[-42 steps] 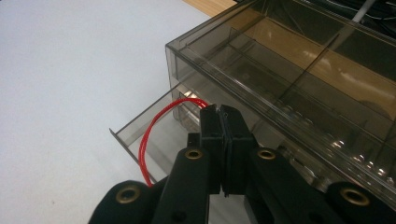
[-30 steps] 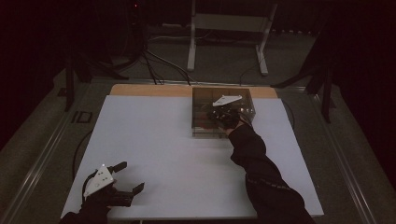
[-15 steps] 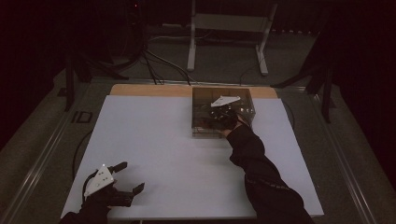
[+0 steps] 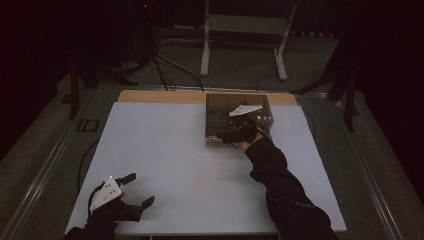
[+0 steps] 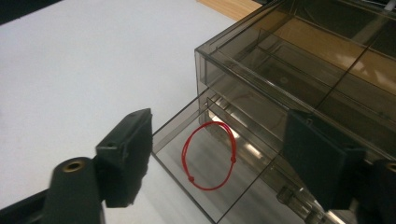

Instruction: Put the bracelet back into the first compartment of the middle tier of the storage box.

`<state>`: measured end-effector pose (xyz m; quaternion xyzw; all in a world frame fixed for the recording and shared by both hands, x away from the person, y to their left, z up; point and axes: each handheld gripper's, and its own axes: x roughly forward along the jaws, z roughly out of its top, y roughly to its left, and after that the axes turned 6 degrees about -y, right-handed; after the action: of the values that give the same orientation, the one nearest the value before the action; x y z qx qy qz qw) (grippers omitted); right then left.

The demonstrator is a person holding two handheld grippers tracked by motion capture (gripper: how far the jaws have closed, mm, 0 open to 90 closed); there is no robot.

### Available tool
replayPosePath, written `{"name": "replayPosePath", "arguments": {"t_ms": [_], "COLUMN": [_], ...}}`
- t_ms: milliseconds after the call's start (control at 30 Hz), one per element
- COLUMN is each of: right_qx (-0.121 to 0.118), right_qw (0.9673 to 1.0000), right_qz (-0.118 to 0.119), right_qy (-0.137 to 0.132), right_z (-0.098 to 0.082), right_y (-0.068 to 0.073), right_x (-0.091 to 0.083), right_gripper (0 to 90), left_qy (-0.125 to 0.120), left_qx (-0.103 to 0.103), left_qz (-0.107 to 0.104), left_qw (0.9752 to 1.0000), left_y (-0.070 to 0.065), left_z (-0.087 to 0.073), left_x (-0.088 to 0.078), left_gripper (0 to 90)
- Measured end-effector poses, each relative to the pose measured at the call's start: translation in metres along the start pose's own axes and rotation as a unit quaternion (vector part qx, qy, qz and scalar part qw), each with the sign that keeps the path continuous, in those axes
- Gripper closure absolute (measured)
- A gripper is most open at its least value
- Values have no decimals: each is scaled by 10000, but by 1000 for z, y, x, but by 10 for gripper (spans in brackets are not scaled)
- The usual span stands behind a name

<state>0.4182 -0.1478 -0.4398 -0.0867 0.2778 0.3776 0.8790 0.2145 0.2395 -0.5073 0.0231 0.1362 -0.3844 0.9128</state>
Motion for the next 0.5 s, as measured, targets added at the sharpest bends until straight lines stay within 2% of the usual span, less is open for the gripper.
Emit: {"name": "replayPosePath", "arguments": {"t_ms": [133, 267, 500], "right_qx": [50, 104, 141], "right_qw": [10000, 9999, 9999], "right_qz": [-59, 92, 52], "right_qy": [-23, -44, 1], "right_z": [-1, -4, -11], "right_y": [0, -1, -3], "right_x": [-6, -12, -17], "right_gripper": [145, 111, 90], "left_qy": [8, 6, 2], "left_qx": [8, 2, -2], "left_qz": [-4, -1, 0], "left_qw": [10000, 10000, 10000], "left_y": [0, 0, 0], "left_z": [0, 0, 0], "left_x": [0, 0, 1], "left_gripper": [22, 22, 22]}}
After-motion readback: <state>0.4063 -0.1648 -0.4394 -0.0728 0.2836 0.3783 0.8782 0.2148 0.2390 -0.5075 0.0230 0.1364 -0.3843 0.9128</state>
